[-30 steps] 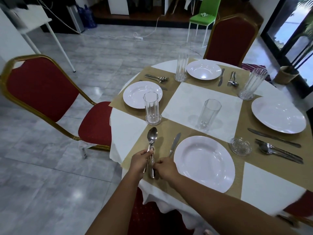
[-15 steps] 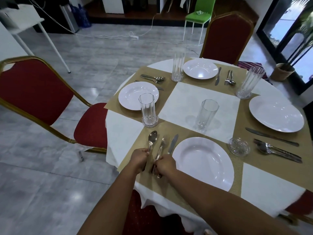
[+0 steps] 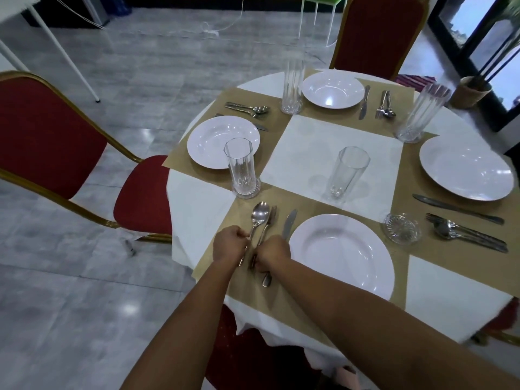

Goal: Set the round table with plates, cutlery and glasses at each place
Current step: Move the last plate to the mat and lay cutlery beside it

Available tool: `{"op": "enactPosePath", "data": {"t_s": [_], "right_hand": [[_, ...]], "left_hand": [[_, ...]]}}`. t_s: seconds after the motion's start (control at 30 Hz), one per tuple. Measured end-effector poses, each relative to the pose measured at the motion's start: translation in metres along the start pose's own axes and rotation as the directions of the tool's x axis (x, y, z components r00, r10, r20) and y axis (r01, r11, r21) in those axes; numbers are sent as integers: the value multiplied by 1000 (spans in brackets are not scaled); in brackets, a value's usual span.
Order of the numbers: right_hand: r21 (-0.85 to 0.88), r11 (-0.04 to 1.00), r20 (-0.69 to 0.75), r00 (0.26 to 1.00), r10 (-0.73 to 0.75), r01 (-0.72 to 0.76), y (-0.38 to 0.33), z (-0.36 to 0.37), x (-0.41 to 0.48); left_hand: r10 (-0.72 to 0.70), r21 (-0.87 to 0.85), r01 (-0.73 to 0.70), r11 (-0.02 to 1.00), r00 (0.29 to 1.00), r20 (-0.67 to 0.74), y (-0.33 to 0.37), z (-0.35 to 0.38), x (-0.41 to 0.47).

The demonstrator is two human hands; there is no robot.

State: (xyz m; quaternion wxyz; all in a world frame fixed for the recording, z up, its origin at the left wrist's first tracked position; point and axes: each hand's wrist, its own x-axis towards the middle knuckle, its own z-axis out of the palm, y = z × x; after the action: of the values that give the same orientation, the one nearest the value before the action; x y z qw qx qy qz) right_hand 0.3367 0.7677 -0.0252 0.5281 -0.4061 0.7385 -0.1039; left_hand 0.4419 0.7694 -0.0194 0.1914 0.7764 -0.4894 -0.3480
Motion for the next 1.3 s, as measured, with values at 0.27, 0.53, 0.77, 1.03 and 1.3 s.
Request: {"op": "enactPosePath", "data": {"t_s": [0.27, 0.53, 0.77, 1.03, 1.3], "right_hand": [[308, 928, 130, 975, 178, -210, -5, -4, 1], [94, 994, -24, 998, 57, -55, -2, 0, 3], [-21, 1000, -65, 998, 6, -8, 1, -3, 5], [93, 995, -71, 997, 38, -31, 3, 10, 5], [144, 986, -71, 994, 88, -77, 6, 19, 10]], "left_hand": [[54, -10, -53, 999, 990, 132, -10, -17, 3], [92, 19, -97, 995, 977, 191, -21, -26, -3], [85, -21, -82, 996, 975, 204, -28, -30, -9], [98, 19, -102, 995, 981, 165, -28, -24, -17], [45, -51, -40, 998, 993, 106, -32, -19, -23]]}}
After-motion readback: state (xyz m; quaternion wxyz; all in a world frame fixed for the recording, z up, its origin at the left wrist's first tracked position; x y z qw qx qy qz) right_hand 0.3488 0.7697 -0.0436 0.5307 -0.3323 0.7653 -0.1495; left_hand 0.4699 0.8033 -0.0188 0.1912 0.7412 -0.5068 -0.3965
